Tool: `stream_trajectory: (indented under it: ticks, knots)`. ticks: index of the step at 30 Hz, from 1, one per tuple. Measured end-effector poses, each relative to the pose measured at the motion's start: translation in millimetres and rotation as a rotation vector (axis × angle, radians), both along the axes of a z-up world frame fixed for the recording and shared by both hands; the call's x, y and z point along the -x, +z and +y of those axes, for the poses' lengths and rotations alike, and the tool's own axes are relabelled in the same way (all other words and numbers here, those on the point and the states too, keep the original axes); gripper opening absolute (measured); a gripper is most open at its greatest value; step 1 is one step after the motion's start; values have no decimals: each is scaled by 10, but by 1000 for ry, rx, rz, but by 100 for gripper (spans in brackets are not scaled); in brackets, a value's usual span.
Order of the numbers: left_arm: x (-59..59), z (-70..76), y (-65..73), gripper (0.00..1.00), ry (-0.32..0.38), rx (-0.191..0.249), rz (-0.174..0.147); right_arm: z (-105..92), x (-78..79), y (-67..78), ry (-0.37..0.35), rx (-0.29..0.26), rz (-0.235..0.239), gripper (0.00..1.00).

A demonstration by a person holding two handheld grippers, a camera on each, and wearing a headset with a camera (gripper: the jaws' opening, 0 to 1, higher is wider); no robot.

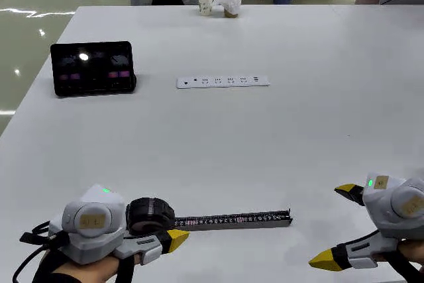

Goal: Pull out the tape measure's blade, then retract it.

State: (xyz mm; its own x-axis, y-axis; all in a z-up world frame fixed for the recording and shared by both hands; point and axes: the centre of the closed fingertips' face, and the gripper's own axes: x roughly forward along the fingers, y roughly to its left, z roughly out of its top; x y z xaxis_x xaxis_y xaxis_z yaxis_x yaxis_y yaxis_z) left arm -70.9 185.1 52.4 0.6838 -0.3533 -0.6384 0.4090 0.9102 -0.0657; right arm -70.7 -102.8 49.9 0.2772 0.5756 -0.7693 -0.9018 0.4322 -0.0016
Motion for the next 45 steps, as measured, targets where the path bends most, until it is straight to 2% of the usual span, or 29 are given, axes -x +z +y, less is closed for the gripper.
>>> stream_trajectory:
  ticks: [1, 3, 4, 7, 9, 10, 11, 13, 14, 16, 18, 20, 21, 22, 23, 24, 26, 27, 30, 34, 36, 37, 38, 39, 40, 41, 42, 43, 45]
  knots:
    - [18, -17, -10, 99, 13, 4, 31, 6, -21, 8, 6, 4, -3, 99]
    - [-33, -129, 93, 99, 39, 79, 14, 20, -73, 16, 26, 14, -9, 99]
    - [-36, -128, 115, 99, 59, 72, 21, 24, -100, 8, 36, 22, -9, 99]
    - [13, -115, 15, 99, 104, 44, 114, 42, -150, -26, 65, 52, -16, 99]
    - [-48, -129, 31, 99, 105, 53, 75, 58, -178, -48, 92, 68, -27, 99]
    - [-74, -134, 40, 99, 132, 74, 72, 67, -195, -81, 105, 78, -23, 99]
    - [-78, -130, 33, 99, 154, 83, 84, 74, -205, -100, 115, 85, -21, 99]
    - [-144, -106, 42, 99, 159, 51, 52, 93, -234, -151, 141, 104, -20, 99]
    - [-159, -91, 33, 99, 158, 29, 47, 107, -239, -161, 150, 108, -20, 99]
    - [-175, -75, 15, 99, 187, 22, 49, 131, -265, -204, 166, 118, -10, 99]
    - [-190, -43, 15, 99, 323, 101, 83, 166, -286, -228, 192, 128, -7, 99]
    - [-244, -89, 63, 99, 440, 245, 95, 202, -308, -258, 216, 132, -1, 99]
    - [-251, -55, 47, 99, 441, 214, 91, 209, -319, -271, 223, 136, 2, 99]
    - [-280, -15, 64, 99, 436, 153, 57, 223, -332, -285, 236, 142, 7, 99]
    - [-303, -16, 85, 99, 420, 125, 32, 238, -335, -287, 246, 142, 11, 99]
    - [-292, -66, 83, 99, 420, 145, 40, 264, -342, -292, 259, 140, 17, 99]
    - [-288, -93, 68, 99, 419, 156, 43, 285, -362, -309, 267, 147, 23, 99]
    - [-288, -72, 42, 99, 414, 127, 34, 297, -373, -328, 279, 156, 26, 99]
    - [-277, -48, 2, 99, 423, 117, 28, 326, -387, -377, 300, 169, 35, 99]
    - [-303, 40, -20, 99, 433, 71, -27, 352, -408, -461, 331, 184, 51, 99]
    - [-300, 47, -57, 99, 418, 48, -40, 356, -409, -484, 338, 193, 61, 97]
    - [-311, 59, -82, 99, 415, 40, -62, 361, -412, -498, 346, 197, 64, 96]
    - [-306, 59, -121, 99, 413, 40, -60, 365, -416, -508, 351, 200, 66, 95]
    - [-312, 64, -151, 99, 409, 47, -72, 370, -417, -518, 360, 205, 69, 95]
    - [-364, 52, -112, 99, 420, 91, -119, 374, -417, -520, 370, 208, 68, 93]
    - [-397, 41, -92, 99, 404, 103, -161, 378, -419, -520, 378, 211, 65, 90]
    - [-360, 54, -175, 99, 380, 53, -134, 386, -423, -532, 394, 211, 62, 88]
    - [-358, 80, -186, 99, 388, 39, -137, 392, -420, -533, 397, 212, 62, 86]
    - [-370, 89, -199, 99, 396, 54, -140, 399, -404, -545, 412, 218, 66, 81]
